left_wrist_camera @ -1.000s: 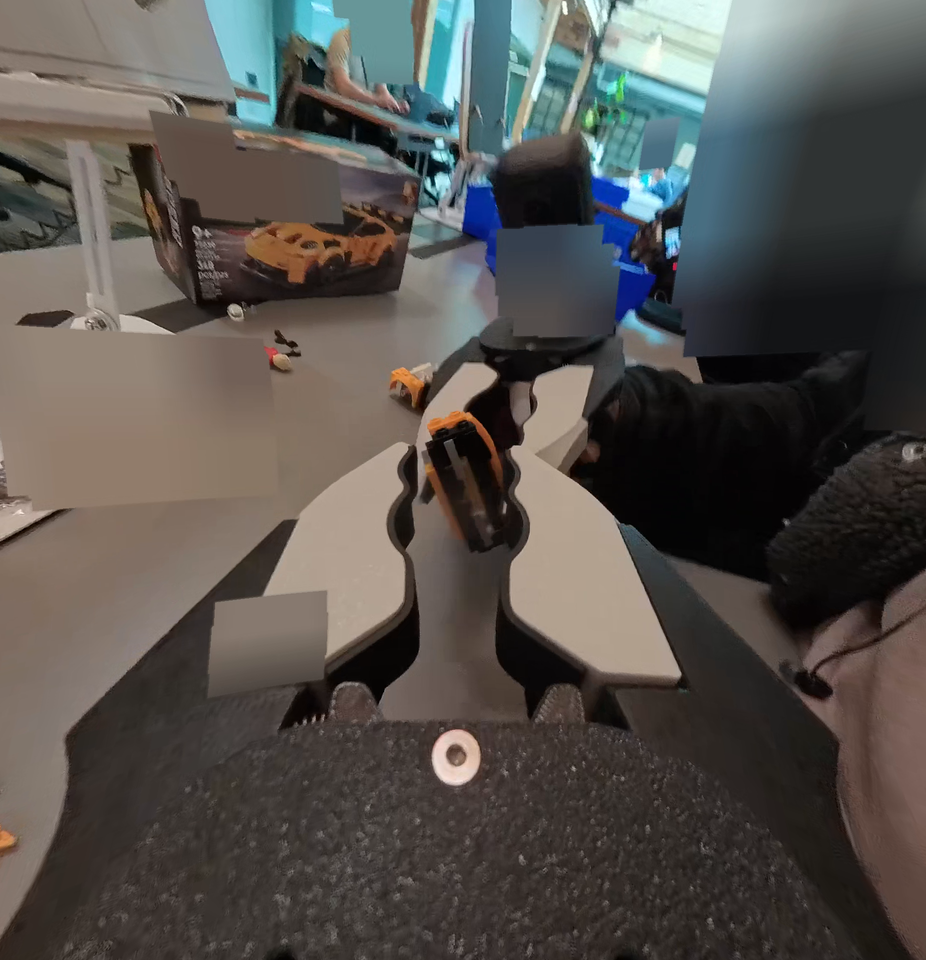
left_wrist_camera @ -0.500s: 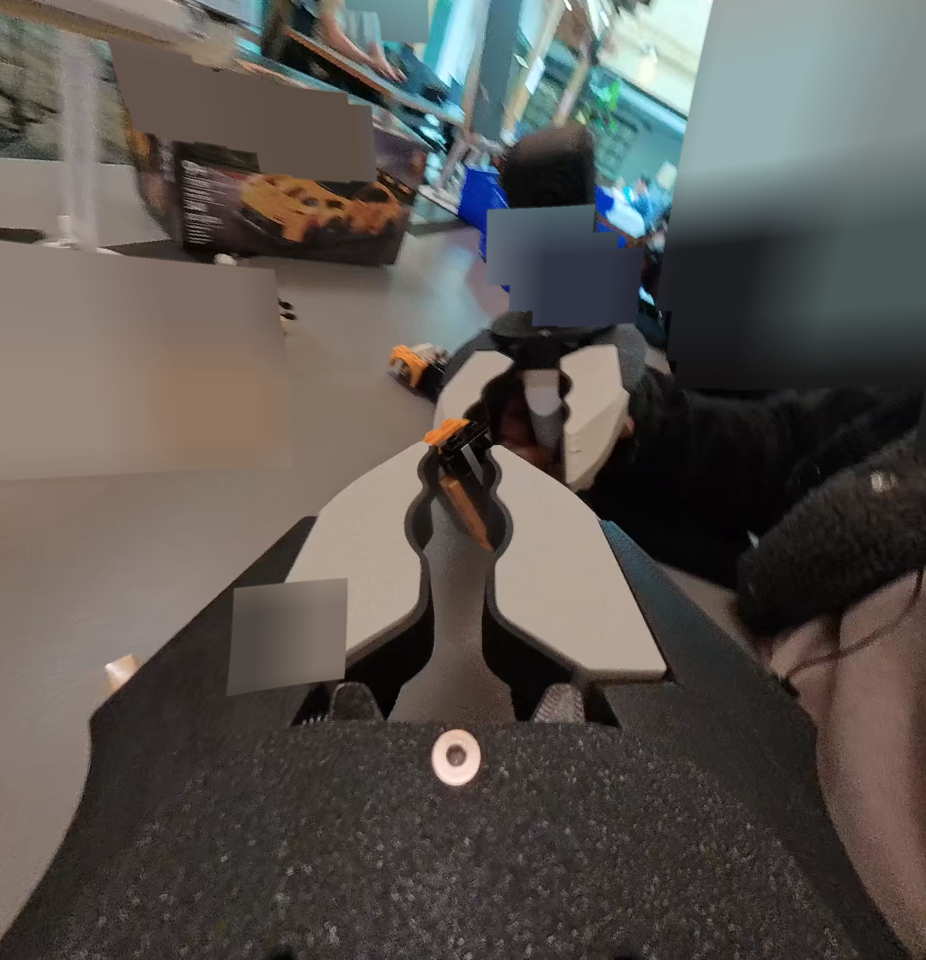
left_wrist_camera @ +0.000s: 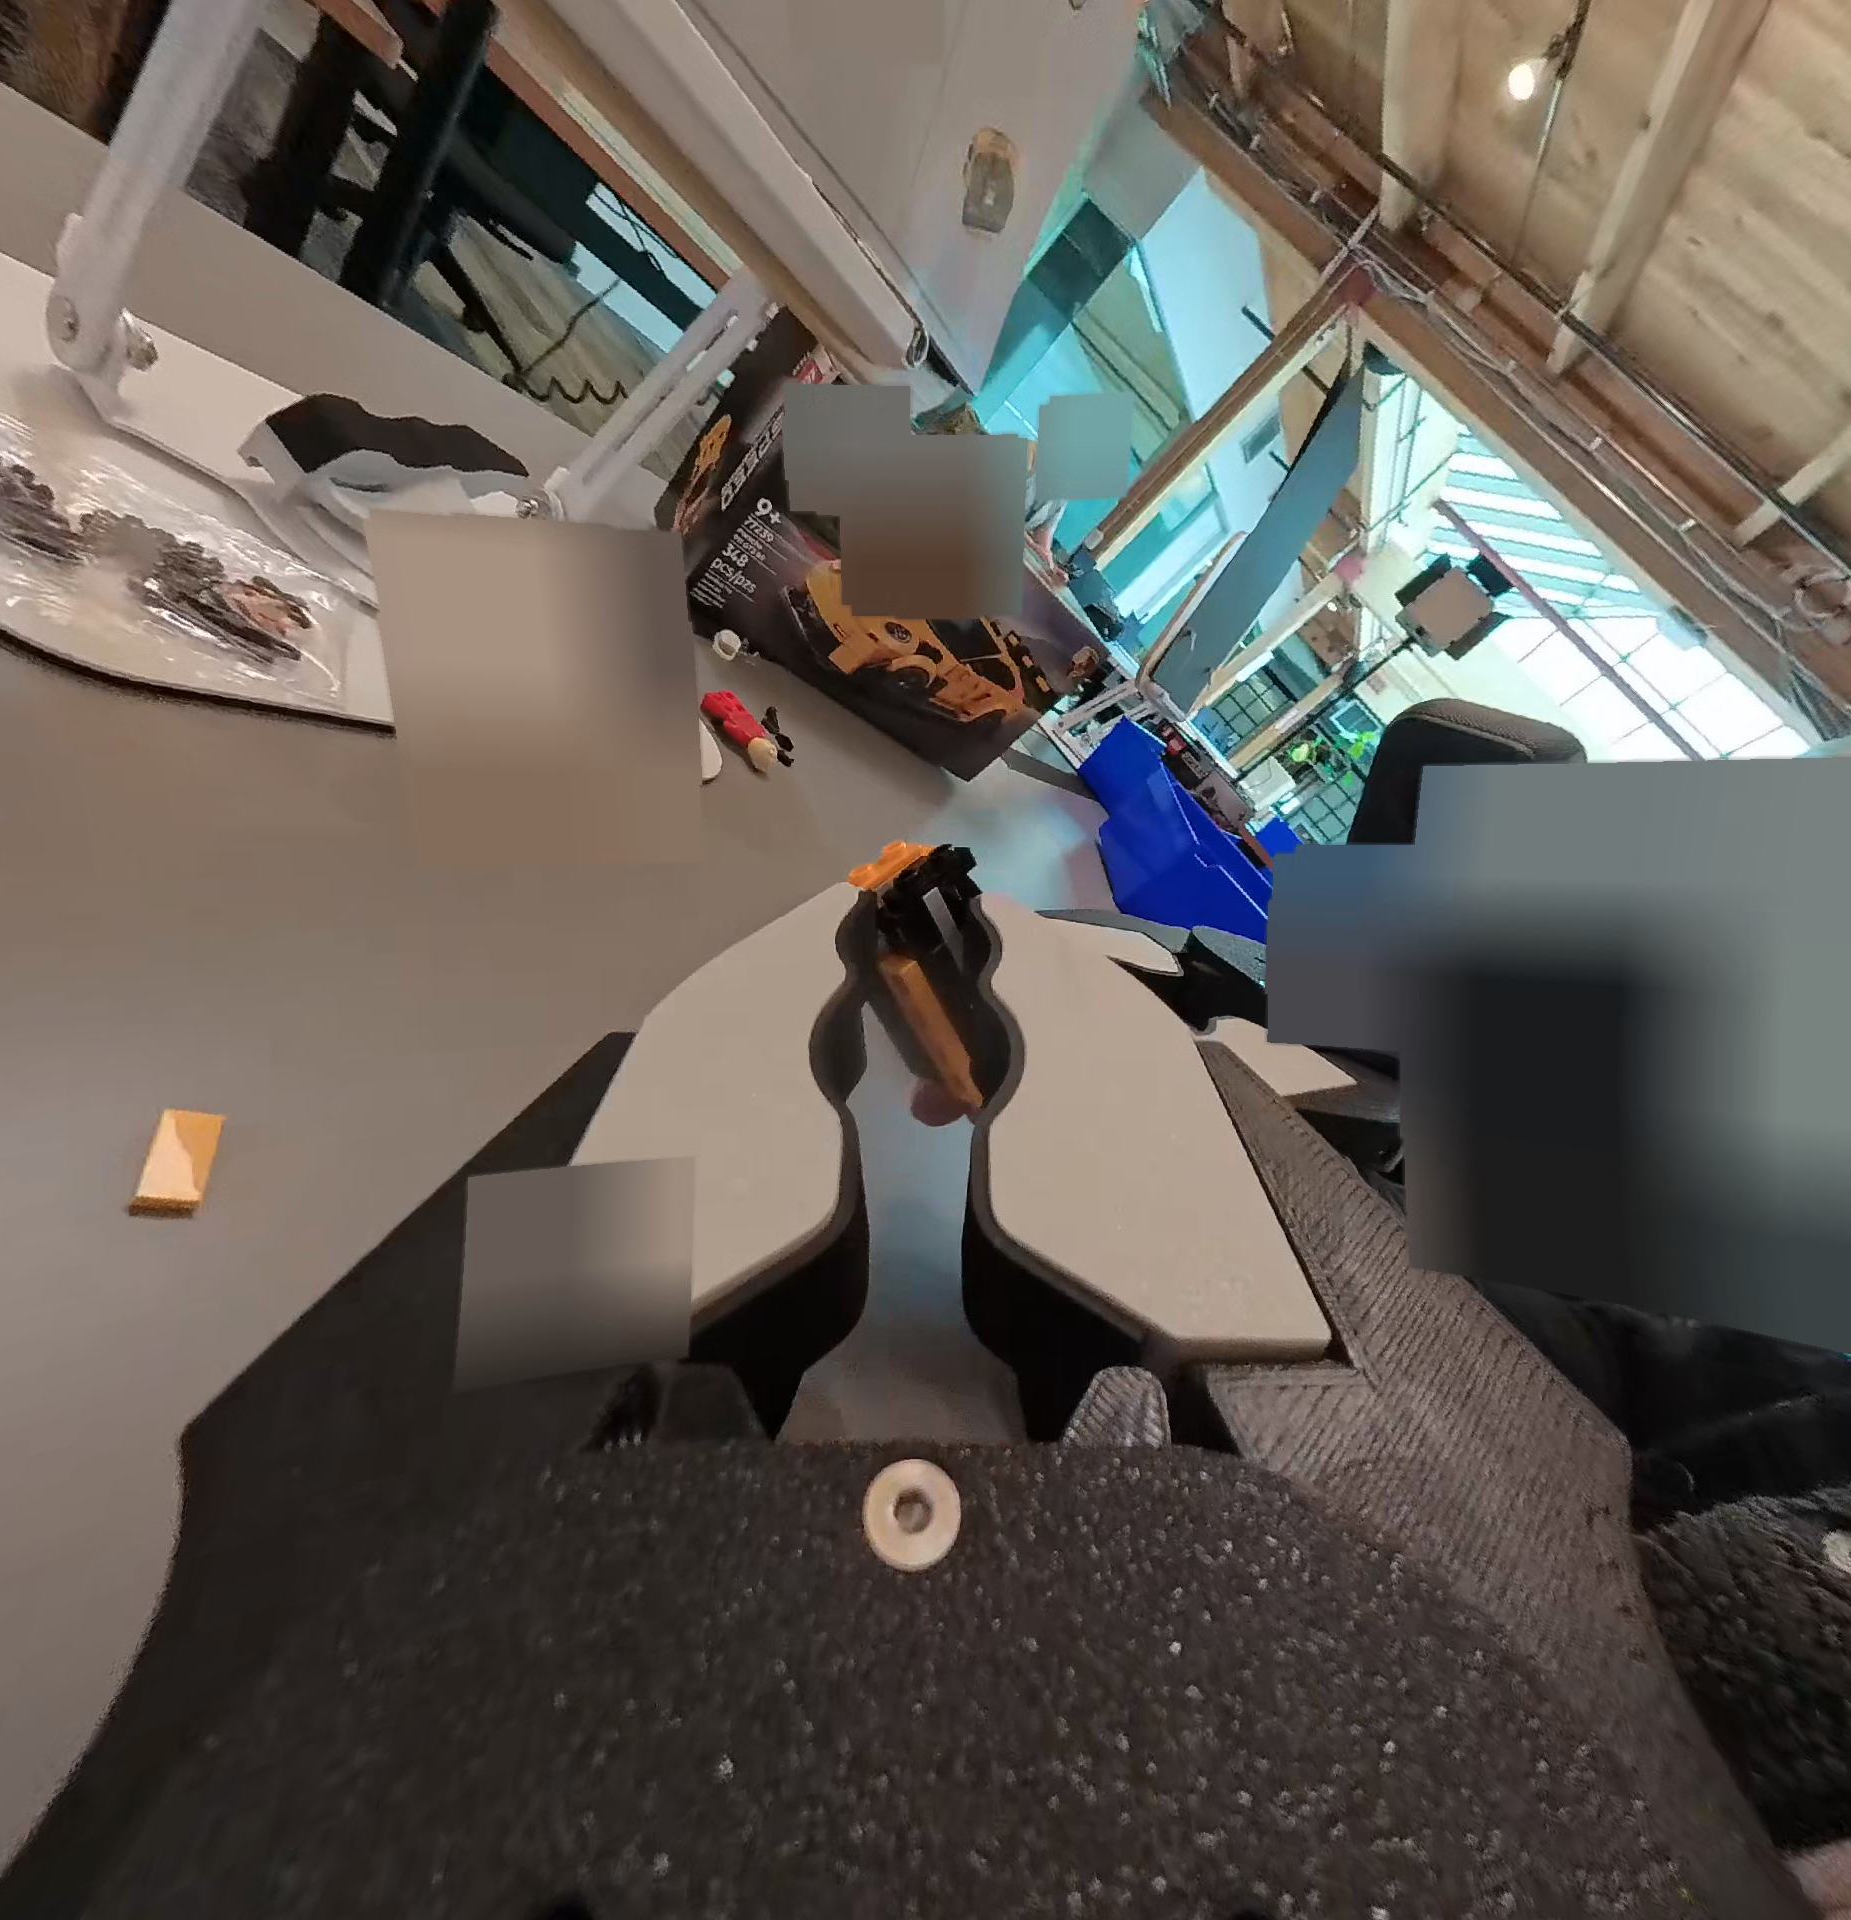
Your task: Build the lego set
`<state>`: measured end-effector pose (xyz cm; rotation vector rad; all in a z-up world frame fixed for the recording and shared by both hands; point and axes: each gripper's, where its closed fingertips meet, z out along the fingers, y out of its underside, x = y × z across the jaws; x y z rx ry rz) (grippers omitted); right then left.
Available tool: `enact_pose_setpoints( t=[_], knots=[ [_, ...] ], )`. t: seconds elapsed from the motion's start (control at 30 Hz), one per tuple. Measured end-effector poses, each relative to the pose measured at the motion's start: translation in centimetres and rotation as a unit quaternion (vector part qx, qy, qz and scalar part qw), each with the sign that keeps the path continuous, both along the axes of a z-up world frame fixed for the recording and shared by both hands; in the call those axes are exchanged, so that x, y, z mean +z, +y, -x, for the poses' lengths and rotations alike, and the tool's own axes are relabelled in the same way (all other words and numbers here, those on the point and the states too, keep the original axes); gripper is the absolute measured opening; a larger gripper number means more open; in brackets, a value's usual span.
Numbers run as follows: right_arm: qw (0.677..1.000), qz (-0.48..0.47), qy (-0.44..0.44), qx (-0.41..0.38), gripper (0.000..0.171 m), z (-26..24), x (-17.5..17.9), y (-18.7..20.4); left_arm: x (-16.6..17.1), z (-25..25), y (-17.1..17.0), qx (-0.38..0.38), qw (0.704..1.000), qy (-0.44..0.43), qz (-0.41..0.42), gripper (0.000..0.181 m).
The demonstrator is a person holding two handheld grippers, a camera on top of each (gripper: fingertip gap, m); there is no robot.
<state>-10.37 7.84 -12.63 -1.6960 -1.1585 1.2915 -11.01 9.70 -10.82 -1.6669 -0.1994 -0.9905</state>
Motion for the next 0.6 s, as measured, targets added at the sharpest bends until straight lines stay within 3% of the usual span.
enact_pose_setpoints(
  t=[0.03, 0.17, 0.23, 0.3, 0.4, 0.47, 0.6],
  knots=[
    [1.0, -0.002, 0.0, -0.001, 0.033, -0.1, 0.0, 0.1, 0.0, 0.0, 0.0, 0.003, 1.0, 0.003, -0.001, 0.015],
    [1.0, -0.01, -0.016, -0.008, 0.03, -1.1, 0.0, 1.6, 0.3, 0.3, -0.2, -0.035, 0.999, 0.041, 0.0, 0.023],
    [0.999, -0.02, -0.043, -0.021, 0.03, -2.0, -0.5, 3.0, -0.2, 0.9, -1.0, -0.078, 0.99, 0.115, 0.019, 0.028],
    [0.997, -0.035, -0.059, -0.041, 0.03, -2.8, -0.8, 4.3, -2.6, 1.9, -2.1, -0.113, 0.961, 0.242, 0.066, 0.023],
    [0.994, -0.052, -0.08, -0.047, 0.03, -3.0, -1.2, 4.8, -7.0, 3.2, -4.0, -0.164, 0.88, 0.424, 0.134, 0.018],
    [0.994, -0.056, -0.088, -0.036, 0.03, -2.8, -1.7, 4.3, -8.5, 3.2, -4.7, -0.189, 0.847, 0.477, 0.143, 0.016],
    [0.993, -0.061, -0.097, -0.026, 0.03, -2.7, -2.1, 4.0, -8.9, 3.8, -4.3, -0.192, 0.829, 0.507, 0.141, 0.012]
  ],
)
